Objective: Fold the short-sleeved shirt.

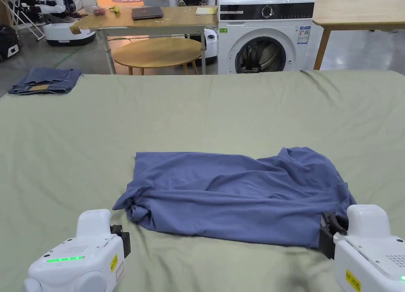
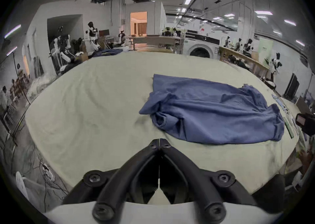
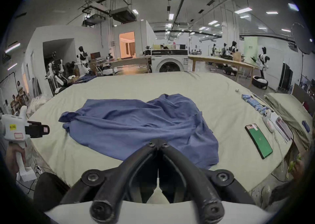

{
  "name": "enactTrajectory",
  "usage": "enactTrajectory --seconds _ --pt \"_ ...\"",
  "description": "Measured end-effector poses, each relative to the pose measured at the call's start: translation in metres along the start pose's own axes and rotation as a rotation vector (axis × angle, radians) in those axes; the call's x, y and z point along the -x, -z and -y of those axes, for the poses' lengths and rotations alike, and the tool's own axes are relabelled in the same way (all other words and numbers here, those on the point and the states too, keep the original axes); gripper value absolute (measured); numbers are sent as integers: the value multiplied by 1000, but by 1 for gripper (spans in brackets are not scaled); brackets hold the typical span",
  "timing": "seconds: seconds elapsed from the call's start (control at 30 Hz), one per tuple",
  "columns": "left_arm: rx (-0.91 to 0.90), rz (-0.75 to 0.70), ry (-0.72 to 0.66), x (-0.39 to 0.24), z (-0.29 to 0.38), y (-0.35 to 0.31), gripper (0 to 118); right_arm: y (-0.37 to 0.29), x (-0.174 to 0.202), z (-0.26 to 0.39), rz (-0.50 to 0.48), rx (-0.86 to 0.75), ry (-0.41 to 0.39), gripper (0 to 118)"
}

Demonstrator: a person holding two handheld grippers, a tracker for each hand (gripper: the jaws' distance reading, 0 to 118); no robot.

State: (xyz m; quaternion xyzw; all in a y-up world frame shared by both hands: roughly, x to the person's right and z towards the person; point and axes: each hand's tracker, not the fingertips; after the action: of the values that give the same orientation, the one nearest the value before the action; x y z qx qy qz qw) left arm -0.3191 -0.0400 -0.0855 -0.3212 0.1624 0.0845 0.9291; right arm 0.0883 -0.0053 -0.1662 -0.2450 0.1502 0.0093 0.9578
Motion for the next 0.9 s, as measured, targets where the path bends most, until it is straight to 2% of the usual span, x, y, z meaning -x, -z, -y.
enactTrajectory --seconds 0.07,0.1,0.17,0.2,0.37,0.4,0.47,0.5,0.57,0.6,0.77,0.8,0.83,0.87,0.9 --pt "13 4 -2 -2 -3 13 0 4 -7 2 10 9 11 0" --pt "14 6 -2 -2 -6 20 24 5 -11 3 19 13 12 0" --pt "50 14 2 -3 -15 38 100 9 -17 4 35 22 12 0" --pt "84 18 12 -6 -18 47 118 10 -21 4 44 25 14 0" --pt "92 -10 25 -12 -38 84 118 21 -45 3 98 41 15 0" --pt "96 -14 21 -12 -39 90 115 24 -50 3 107 47 17 0" --pt "117 -38 14 -11 -40 105 97 31 -60 6 135 64 22 0" --pt "118 -33 12 -10 -40 109 81 34 -65 7 144 71 24 0" --pt "142 -20 5 -12 -41 119 60 43 -74 11 170 99 15 0" --pt "152 -16 10 -14 -40 120 44 48 -78 14 178 109 11 0" --pt "161 -20 25 -22 -42 118 7 68 -91 22 171 152 3 1" --pt "162 -17 23 -20 -43 116 4 68 -93 22 156 140 2 9" --pt "155 -4 10 -17 -43 113 3 67 -95 20 146 134 10 26" --pt "154 -5 4 -16 -44 111 3 68 -97 19 134 134 20 55" --pt "155 -17 15 -17 -43 110 3 69 -99 19 119 129 32 98"
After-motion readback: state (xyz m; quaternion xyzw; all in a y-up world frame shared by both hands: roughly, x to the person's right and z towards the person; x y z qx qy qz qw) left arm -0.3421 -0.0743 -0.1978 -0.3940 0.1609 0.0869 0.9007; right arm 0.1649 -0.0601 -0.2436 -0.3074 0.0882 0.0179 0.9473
